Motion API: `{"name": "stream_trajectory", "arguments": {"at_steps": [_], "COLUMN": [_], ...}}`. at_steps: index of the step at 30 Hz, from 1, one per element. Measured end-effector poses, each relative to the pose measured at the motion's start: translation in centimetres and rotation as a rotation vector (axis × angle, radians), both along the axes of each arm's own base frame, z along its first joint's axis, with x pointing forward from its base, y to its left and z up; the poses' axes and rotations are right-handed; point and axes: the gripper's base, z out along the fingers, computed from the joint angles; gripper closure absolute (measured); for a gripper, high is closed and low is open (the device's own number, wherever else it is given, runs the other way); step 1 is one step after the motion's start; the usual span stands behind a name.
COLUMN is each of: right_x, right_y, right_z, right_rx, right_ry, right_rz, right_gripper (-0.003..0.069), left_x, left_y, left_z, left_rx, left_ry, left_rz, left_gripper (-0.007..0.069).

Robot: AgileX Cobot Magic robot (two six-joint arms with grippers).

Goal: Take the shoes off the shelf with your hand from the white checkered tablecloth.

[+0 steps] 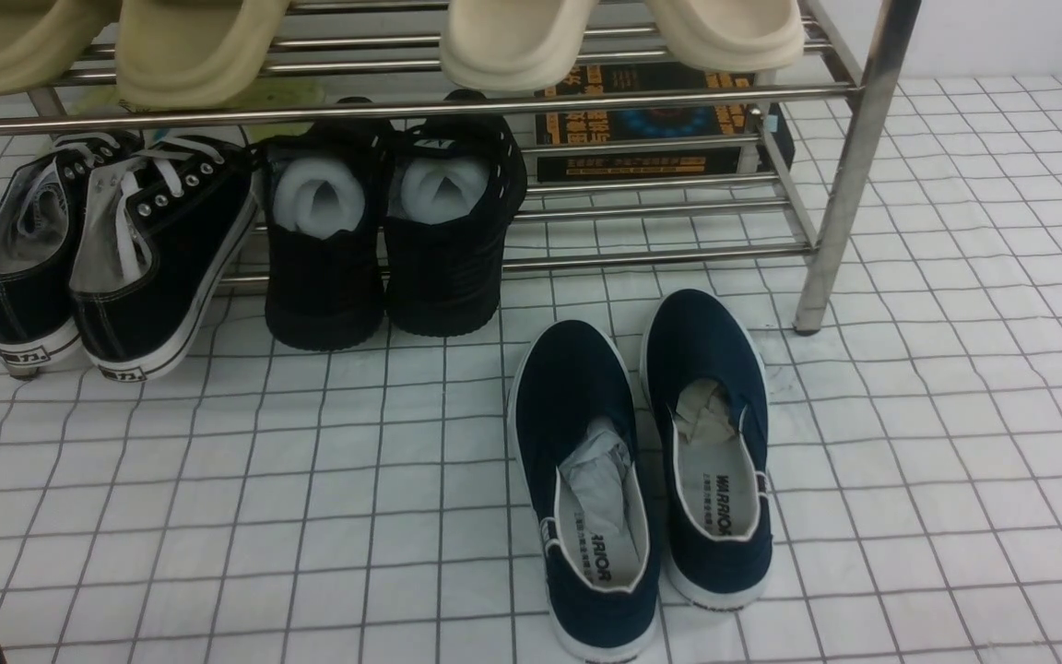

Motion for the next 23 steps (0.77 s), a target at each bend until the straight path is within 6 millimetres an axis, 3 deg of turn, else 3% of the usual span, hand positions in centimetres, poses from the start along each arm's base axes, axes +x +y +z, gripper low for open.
{"name": "stream_trajectory", "arguments": {"at_steps": [23], "right_x": [0.0], "right_y": [-0.01], "right_z": [0.0], "right_rx": [-0.001], "right_ry": [0.0], "right_rz": [-0.002], "right_gripper": [0.0571], "left_x": [0.0], "left_y": [0.0], "left_z": [0.0], "left_rx": [0.0], "left_ry": [0.0], "left_rz": [0.0], "left_gripper": [0.0385]}}
